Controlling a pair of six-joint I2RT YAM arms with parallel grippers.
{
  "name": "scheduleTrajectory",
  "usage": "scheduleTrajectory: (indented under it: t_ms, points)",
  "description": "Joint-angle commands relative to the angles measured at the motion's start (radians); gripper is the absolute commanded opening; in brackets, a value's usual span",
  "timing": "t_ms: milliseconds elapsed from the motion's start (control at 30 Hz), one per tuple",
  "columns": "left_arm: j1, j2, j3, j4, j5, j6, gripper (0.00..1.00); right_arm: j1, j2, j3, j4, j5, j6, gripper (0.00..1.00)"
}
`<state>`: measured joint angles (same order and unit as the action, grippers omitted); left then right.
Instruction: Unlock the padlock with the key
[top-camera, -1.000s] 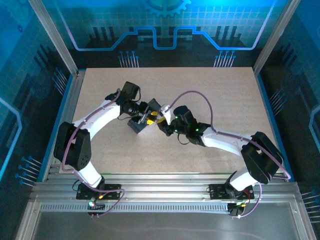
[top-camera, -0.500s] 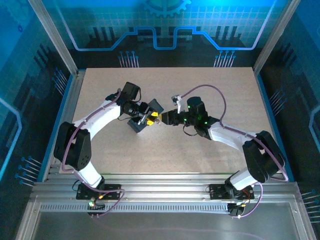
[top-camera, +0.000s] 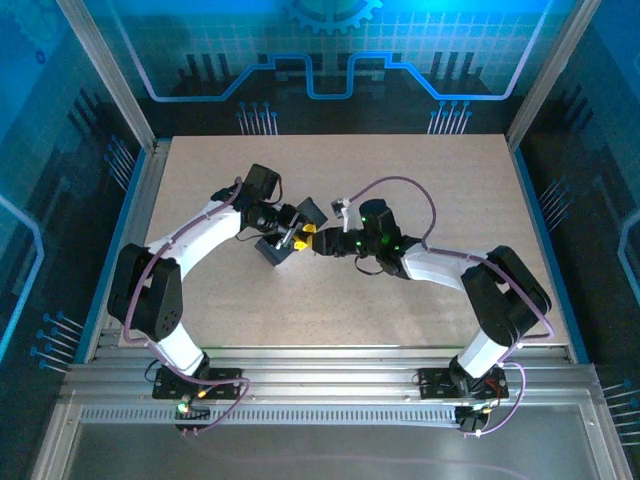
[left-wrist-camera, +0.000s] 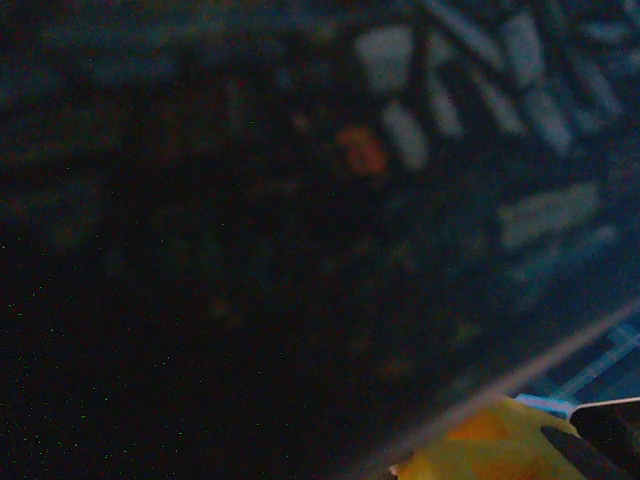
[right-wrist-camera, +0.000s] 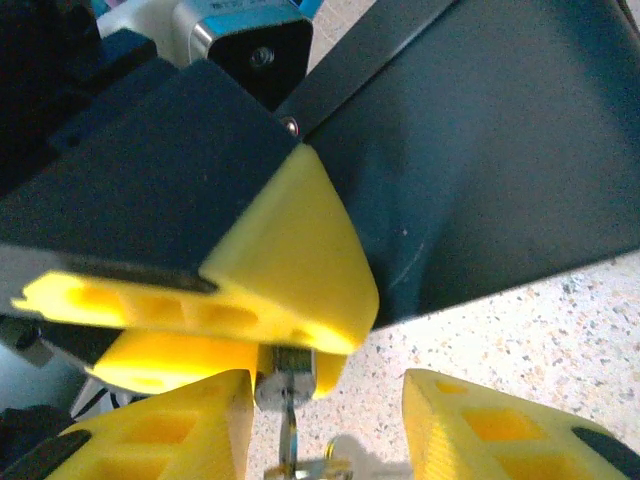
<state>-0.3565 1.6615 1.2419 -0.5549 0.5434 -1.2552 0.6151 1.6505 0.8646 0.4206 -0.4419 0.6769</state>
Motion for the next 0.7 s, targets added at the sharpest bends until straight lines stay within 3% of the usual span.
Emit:
scheduleTrajectory:
  t_ms: [0, 167, 333, 433, 467, 567, 667]
  points:
    - [-0.004, -0.042, -0.007, 0.033, 0.027, 0.005, 0.0, 0.022, 0.023, 0.045, 0.075, 0.011, 0.039, 0.43]
    - [-0.005, -0.05, -0.014, 0.043, 0.032, -0.004, 0.0, 0.038, 0.05, 0.055, 0.11, 0.019, 0.075, 0.41]
    - [-0.004, -0.061, -0.019, 0.047, 0.032, -0.01, 0.0, 0.044, 0.064, 0.067, 0.099, 0.011, 0.078, 0.15]
    - [-0.001, -0.064, -0.019, 0.038, 0.026, -0.001, 0.0, 0.043, 0.055, 0.069, 0.082, 0.011, 0.072, 0.06]
    - [0.001, -0.065, -0.019, 0.033, 0.021, 0.004, 0.04, 0.043, 0.049, 0.071, 0.071, 0.013, 0.067, 0.05]
    - [0.015, -0.072, -0.018, 0.004, 0.003, 0.034, 0.31, 0.041, 0.024, 0.081, 0.006, 0.022, 0.029, 0.01]
    - [0.041, -0.085, -0.007, -0.037, -0.006, 0.073, 0.44, 0.031, 0.006, 0.087, -0.058, 0.031, -0.003, 0.0]
